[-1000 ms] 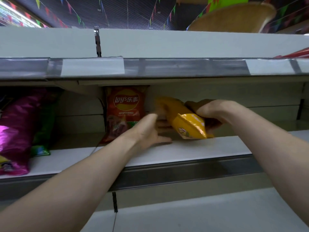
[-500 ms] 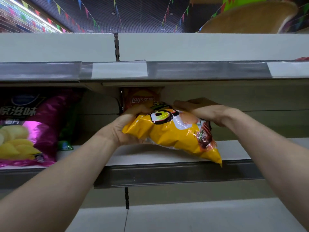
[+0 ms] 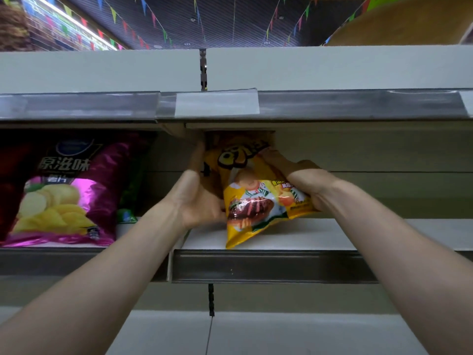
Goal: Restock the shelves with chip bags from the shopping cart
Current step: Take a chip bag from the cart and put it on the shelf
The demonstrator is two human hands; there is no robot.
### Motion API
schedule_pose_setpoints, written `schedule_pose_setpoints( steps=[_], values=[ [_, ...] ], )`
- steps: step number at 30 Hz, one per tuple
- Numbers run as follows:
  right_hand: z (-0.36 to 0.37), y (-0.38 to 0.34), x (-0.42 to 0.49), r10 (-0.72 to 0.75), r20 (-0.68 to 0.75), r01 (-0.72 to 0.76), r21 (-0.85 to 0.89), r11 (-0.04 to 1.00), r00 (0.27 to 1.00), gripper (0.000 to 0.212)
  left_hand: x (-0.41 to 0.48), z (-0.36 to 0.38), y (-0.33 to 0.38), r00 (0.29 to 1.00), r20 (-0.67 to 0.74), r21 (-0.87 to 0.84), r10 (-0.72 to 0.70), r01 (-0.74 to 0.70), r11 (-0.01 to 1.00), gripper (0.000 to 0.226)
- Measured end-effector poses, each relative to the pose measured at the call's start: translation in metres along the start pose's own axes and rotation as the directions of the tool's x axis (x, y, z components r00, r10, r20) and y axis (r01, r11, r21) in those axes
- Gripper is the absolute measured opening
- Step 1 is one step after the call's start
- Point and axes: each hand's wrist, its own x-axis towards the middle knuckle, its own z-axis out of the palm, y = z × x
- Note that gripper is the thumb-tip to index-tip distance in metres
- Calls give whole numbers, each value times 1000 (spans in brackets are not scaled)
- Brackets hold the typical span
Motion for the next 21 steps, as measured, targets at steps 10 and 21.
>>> schedule_pose_setpoints(
  steps=[10, 21],
  values=[
    [55, -5, 10, 37, -175, 12, 273, 962, 984, 79, 23, 9, 15, 861, -369, 474, 350, -150, 868, 22],
    [71, 11, 11, 55, -208, -55, 6, 998, 977, 52, 31, 4, -9, 741, -560, 783, 371, 327, 529, 38]
  ],
)
